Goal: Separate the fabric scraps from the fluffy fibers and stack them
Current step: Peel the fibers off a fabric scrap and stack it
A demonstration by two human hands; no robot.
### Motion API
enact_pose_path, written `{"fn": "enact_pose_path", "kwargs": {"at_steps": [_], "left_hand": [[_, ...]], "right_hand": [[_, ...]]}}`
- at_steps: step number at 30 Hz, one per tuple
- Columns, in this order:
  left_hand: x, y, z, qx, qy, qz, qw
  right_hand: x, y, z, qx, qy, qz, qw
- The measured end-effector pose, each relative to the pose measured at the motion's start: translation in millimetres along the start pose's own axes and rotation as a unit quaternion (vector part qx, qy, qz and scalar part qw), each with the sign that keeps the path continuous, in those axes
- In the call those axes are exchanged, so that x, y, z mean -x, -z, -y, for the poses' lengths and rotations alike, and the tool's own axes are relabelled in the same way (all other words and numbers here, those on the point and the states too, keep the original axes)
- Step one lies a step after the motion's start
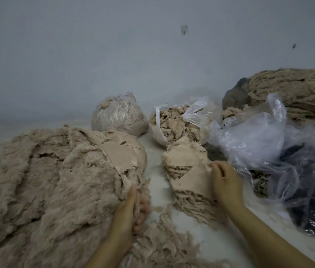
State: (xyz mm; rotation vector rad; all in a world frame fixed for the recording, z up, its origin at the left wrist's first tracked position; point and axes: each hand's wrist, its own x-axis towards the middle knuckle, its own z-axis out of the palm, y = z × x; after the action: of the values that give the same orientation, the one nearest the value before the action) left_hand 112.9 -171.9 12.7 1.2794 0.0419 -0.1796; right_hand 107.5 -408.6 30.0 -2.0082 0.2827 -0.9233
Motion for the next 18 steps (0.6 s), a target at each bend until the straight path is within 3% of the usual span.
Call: {"fn": "enact_pose_path", "kwargs": {"at_steps": [4,9,11,14,16,18], "left_hand": [[4.1,-5.0,5.8,-0.097,-0.04,0.03,0.994],[13.8,-1.6,4.9,-0.208,-0.062,0.121,0.969],[17.6,1.0,4.3,-0.246,-0.065,0.149,0.956],[21.8,9.0,0.1,-0.253,-0.06,0.187,0.947],[19.5,15.4,-5.6,-0.227,-0.074,0.131,0.962],[11.6,21.0,-9.3,-0.182,-0.108,0.002,0.977]], "right_hand": [[44.2,-28.0,28.0,-0.13,-0.103,0.241,0.956],[73.5,-60.3,61.2,-0.273,-0.187,0.418,0.846],[81.0,-71.6,66.4,-0.3,-0.216,0.415,0.831],[82.4,-80.7,66.0,-0.295,-0.214,0.345,0.865],[76.1,-79.2,62.8,-0.301,-0.214,0.289,0.883],[69.4,-72.4,58.7,-0.303,-0.201,0.256,0.896]]}}
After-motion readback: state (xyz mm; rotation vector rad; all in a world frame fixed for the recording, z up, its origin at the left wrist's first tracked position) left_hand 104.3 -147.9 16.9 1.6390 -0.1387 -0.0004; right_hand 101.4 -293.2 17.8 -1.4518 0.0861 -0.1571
